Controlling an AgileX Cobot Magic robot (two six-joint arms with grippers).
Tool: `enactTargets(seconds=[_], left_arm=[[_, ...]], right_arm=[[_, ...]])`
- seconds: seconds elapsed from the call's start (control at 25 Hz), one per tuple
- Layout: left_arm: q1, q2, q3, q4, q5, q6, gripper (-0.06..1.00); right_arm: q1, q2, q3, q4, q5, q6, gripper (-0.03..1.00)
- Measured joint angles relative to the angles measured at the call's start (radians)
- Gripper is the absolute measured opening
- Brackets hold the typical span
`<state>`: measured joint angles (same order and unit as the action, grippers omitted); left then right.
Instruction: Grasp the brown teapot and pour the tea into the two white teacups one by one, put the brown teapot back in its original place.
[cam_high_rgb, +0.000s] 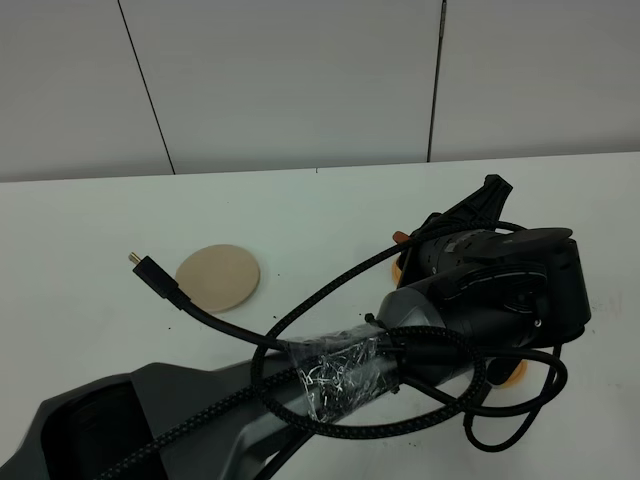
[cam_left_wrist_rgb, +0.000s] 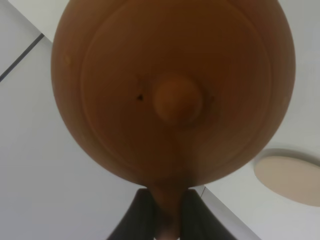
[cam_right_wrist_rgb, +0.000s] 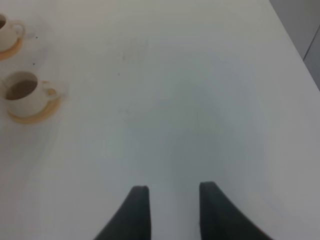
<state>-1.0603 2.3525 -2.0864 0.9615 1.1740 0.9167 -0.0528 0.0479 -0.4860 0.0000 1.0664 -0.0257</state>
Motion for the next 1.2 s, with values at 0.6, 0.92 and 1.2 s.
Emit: enactTargets(seconds=[0.6,0.92,1.2], left_arm=[[0.0,0.0,0.0,-0.025,-0.004,0.0,0.17],[0.006,0.0,-0.001,-0.072,-0.011,-0.021,0.17],[0.027,0.0,-0.005,-0.125,-0.009,-0.038,0.17]], right_arm=[[0.0,0.0,0.0,0.0,0.0,0.0,0.24],[0.0,0.0,0.0,0.0,0.0,0.0,0.24],[0.0,0.0,0.0,0.0,0.0,0.0,0.24]])
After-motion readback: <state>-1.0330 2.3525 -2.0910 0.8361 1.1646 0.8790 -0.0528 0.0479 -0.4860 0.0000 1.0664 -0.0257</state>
